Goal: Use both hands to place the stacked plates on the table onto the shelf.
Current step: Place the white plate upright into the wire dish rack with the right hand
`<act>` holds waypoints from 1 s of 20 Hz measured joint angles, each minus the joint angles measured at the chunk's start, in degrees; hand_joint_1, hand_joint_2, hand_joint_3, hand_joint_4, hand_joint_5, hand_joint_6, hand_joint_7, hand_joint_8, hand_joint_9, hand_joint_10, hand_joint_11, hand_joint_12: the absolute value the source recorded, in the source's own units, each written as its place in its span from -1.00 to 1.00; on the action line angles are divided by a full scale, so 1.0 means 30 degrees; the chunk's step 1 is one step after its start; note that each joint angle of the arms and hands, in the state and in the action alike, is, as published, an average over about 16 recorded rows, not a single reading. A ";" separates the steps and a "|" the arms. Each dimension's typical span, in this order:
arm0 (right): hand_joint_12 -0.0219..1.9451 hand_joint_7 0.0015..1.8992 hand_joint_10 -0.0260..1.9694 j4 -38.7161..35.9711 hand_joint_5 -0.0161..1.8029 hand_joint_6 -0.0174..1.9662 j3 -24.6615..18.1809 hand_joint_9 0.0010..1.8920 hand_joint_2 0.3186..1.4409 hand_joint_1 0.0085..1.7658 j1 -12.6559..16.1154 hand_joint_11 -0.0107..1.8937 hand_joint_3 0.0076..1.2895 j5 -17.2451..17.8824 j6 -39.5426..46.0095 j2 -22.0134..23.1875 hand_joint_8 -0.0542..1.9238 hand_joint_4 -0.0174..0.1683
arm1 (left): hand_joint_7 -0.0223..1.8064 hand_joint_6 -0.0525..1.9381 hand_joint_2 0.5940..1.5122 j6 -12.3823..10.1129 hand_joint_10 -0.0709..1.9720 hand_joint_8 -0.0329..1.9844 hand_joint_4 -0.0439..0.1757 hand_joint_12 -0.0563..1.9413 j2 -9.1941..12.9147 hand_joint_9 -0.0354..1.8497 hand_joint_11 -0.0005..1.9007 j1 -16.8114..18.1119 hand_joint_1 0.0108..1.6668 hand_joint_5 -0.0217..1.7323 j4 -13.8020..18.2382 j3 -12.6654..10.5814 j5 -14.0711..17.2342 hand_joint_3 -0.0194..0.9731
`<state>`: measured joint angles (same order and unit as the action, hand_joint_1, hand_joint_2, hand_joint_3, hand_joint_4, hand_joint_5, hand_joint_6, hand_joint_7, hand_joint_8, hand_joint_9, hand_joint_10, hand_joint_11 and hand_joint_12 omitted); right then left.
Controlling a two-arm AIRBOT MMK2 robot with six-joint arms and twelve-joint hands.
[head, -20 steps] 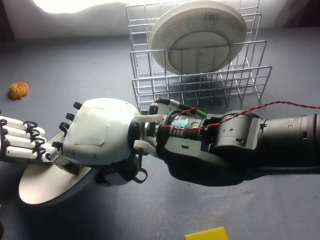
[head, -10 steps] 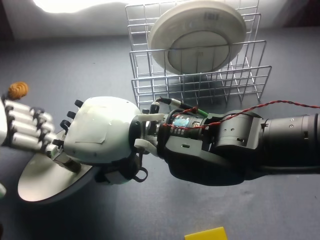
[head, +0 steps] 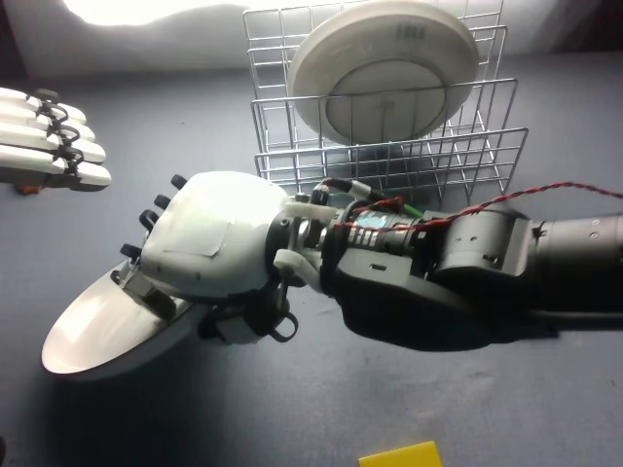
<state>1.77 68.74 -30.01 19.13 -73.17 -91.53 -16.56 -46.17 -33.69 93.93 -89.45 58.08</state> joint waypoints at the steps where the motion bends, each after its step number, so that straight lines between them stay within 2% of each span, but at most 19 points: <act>1: 0.03 -0.04 0.03 0.0138 -0.14 0.06 -0.0165 0.07 0.23 0.39 0.0092 -0.05 -0.99 -0.0063 0.0000 0.0143 -0.02 -0.88 | -0.93 -0.92 0.30 -0.0216 -0.92 -0.97 -0.60 -0.93 0.0151 -0.94 -0.98 0.0293 -0.99 -0.91 0.0076 -0.0035 0.0114 -0.92; 8: 0.02 0.01 0.02 0.1070 -0.08 0.06 -0.1650 0.08 0.23 0.44 0.0860 -0.05 -0.99 -0.0550 0.0005 0.1494 -0.03 -0.88 | -0.92 -0.92 0.30 -0.1292 -0.92 -0.97 -0.60 -0.91 0.0781 -0.93 -0.97 0.1545 -0.99 -0.91 0.0774 -0.0361 0.0737 -0.92; 20: 0.02 0.08 0.01 0.2472 -0.04 0.06 -0.4438 0.08 0.24 0.52 0.2515 -0.05 -0.98 -0.1299 0.0035 0.4356 -0.02 -0.86 | -0.92 -0.93 0.30 -0.1832 -0.92 -0.97 -0.60 -0.86 0.0895 -0.92 -0.98 0.2504 -0.99 -0.90 0.1770 -0.0947 0.1277 -0.92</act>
<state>9.18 55.43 -22.47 15.24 -73.06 -78.47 -22.06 -43.48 -26.18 99.24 -92.30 61.91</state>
